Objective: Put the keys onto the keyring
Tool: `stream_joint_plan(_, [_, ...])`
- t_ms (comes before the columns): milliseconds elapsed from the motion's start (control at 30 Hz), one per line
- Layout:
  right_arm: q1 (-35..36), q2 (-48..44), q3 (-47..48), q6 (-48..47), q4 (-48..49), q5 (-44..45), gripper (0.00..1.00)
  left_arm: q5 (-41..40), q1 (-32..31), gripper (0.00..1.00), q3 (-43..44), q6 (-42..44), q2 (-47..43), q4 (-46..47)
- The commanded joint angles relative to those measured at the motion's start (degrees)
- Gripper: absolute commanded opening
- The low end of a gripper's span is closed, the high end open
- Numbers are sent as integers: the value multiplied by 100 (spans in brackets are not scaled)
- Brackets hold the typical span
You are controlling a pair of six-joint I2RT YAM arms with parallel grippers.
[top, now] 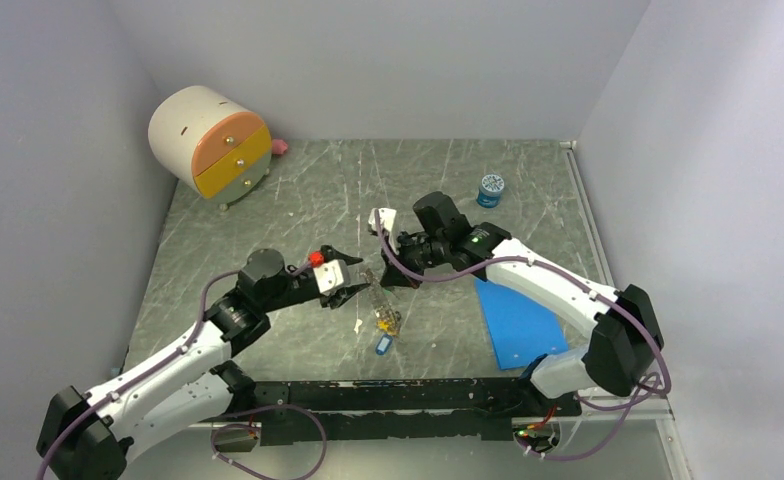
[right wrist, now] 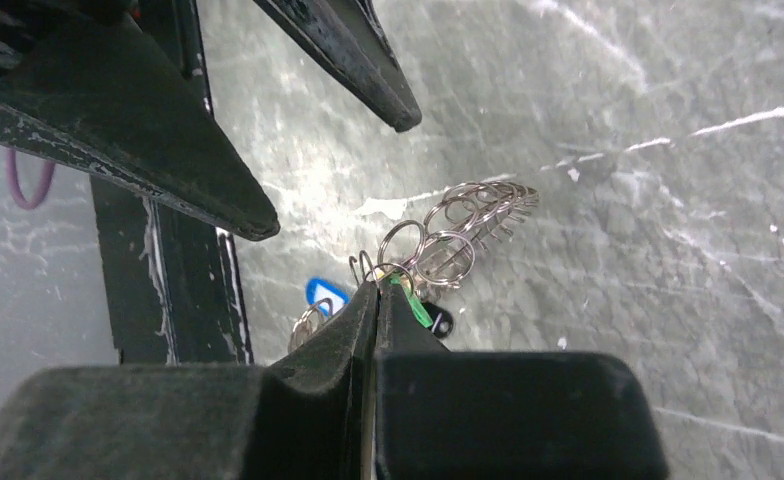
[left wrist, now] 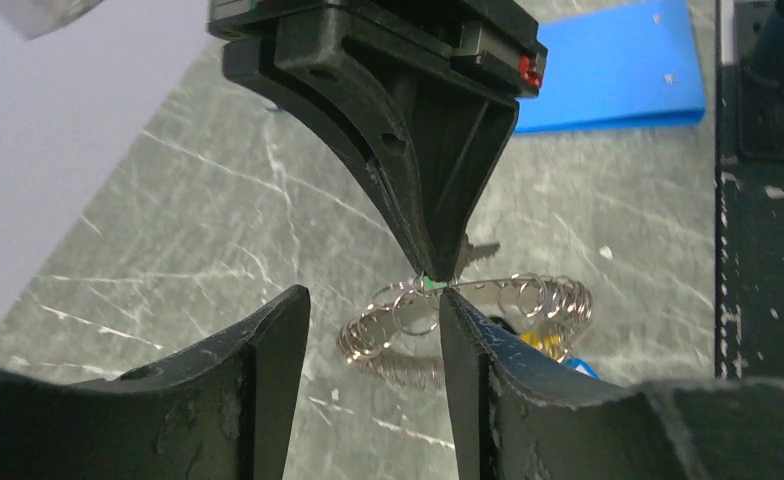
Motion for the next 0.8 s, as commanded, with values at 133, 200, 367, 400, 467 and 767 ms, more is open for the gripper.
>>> stream_joint_plan(133, [245,-39,425,-551,-600,687,0,539,-3,50,607,544,461,-1199])
stream_joint_plan(200, [267,-90,408,-533,-496,604,0,624,-7,47,565,449,529,-1022])
stream_joint_plan(367, [279,-159,360,-476,-306,407,0,841,-7,46,464,256,777,-585])
stream_joint_plan(400, [279,-158,351,-464,-285,372,0,876,-2,45,471,235,852,-546])
stream_joint_plan(467, [279,-159,348,-459,-265,335,0,952,-9,44,480,203,971,-475])
stream_joint_plan(767, [287,-188,283,-398,-153,219,0,996,-8,39,454,-34,1362,-45])
